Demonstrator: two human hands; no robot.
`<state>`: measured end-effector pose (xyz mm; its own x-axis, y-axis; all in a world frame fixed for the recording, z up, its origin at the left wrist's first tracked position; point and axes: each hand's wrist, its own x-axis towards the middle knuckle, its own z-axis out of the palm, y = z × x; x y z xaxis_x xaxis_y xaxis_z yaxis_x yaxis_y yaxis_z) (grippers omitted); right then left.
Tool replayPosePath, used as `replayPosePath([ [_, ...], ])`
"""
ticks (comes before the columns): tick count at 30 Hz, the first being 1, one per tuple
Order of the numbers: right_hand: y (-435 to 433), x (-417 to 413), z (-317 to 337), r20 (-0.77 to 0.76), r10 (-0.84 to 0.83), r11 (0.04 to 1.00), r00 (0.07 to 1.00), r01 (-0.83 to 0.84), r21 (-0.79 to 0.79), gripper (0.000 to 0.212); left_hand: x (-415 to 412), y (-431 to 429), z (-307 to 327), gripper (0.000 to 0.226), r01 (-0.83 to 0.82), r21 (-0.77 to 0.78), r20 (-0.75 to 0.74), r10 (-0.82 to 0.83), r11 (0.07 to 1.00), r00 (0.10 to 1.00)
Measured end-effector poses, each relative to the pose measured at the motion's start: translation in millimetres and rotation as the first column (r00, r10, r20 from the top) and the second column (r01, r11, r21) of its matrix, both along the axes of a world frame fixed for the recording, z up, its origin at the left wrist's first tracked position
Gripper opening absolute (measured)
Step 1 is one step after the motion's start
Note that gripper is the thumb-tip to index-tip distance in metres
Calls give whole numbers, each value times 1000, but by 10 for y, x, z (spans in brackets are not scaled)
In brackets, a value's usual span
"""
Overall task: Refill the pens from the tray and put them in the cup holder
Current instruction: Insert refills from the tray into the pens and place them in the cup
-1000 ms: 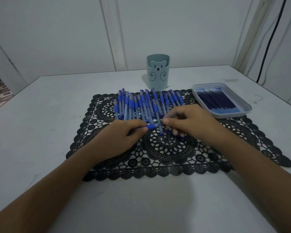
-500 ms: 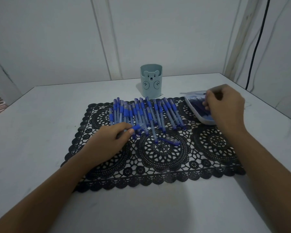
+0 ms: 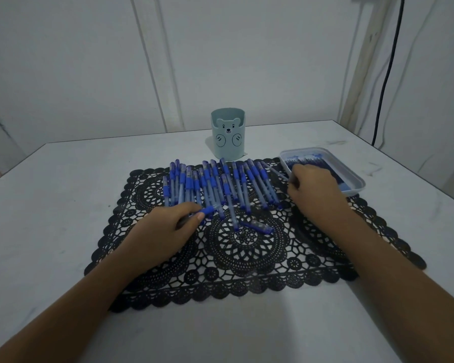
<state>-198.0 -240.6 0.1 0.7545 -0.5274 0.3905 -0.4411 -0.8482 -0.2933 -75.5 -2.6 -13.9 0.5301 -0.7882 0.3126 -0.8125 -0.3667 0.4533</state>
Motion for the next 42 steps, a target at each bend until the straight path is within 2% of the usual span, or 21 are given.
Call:
replayPosePath([
  [5,36,20,-51,-127,-2,998,992,-5,-61,11,-13,-2,5,23,-2,6,4,2,1000,1000],
  [9,29,8,-74,-147,32,994,989,-48,-103,17,-21,-12,5,23,0,24,7,0,1000,1000],
  [12,-22,-13,-10,-32,32,997,999,-34,-74,21,-31,-8,3,23,0,21,12,0,1000,1000],
  [15,-207,-43,82,83,-107,993,991,111,-46,23,-39,-13,-1,21,8,8,12,-8,1000,1000],
  [18,-458,-47,47,-54,-233,973,971,233,-4,22,-54,-19,-9,20,22,-21,36,-21,1000,999],
  [21,-586,0,-18,-183,-246,963,952,261,62,19,-61,-23,-19,36,55,-65,58,-51,996,997],
  [23,-626,44,-33,-211,-253,960,944,272,66,19,-53,-29,-33,47,68,-76,67,-63,995,996],
  [28,-638,132,-83,-215,-312,934,925,340,109,13,-36,-31,-60,47,71,-91,96,-62,993,993],
  [30,-588,124,-71,-126,-340,928,932,354,113,15,-34,-33,-60,47,77,-90,105,-67,993,992],
  [32,-475,84,5,91,-313,944,945,299,141,20,-38,-30,-55,47,79,-96,109,-68,992,992],
  [34,-289,47,126,314,-229,954,922,147,263,20,-47,-35,-57,46,79,-109,110,-67,991,992],
  [35,-184,42,175,401,-181,934,898,29,357,16,-51,-37,-58,45,74,-115,104,-62,991,993],
  [36,-67,40,210,470,-138,875,872,-115,471,13,-58,-38,-60,45,71,-119,97,-60,990,994],
  [37,51,24,230,522,-101,767,847,-268,582,14,-67,-48,-60,44,75,-123,91,-64,990,994],
  [39,249,6,215,574,-49,469,817,-489,736,16,-81,-63,-58,43,83,-131,84,-72,988,994],
  [40,328,6,191,584,-30,346,811,-539,768,14,-85,-68,-57,43,81,-136,78,-71,987,994],
  [42,451,20,137,604,-24,185,796,-591,785,12,-94,-72,-57,43,74,-149,69,-64,986,996],
])
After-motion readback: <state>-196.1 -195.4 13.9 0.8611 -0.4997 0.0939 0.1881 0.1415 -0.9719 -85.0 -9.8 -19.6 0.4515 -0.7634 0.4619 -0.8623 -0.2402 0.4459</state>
